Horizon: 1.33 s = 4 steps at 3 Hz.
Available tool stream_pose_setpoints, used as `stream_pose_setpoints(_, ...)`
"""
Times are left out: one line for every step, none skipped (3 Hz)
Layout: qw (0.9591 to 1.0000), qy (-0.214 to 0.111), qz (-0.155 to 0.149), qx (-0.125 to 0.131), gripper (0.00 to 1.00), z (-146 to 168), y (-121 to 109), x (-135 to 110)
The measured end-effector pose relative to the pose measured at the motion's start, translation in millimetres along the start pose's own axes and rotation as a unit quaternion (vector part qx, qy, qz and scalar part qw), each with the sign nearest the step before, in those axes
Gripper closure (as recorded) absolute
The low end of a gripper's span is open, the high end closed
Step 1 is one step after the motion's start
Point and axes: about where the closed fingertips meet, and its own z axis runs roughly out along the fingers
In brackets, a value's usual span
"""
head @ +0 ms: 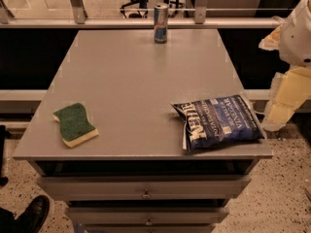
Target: Move blue chip bag near redbull can
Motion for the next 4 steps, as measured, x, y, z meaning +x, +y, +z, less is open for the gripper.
stream_pose_setpoints(1.0000,0.000,0.000,0.000,0.00,0,0,0)
stream_pose_setpoints(0.9990,-0.041,0.001,-0.017,0.00,16,-9,4)
stream_pose_setpoints(0.9969,-0.070,0.009,-0.035,0.00,37,-17,7)
stream_pose_setpoints(0.9939,-0.091,0.028,-0.054,0.00,59,-20,21)
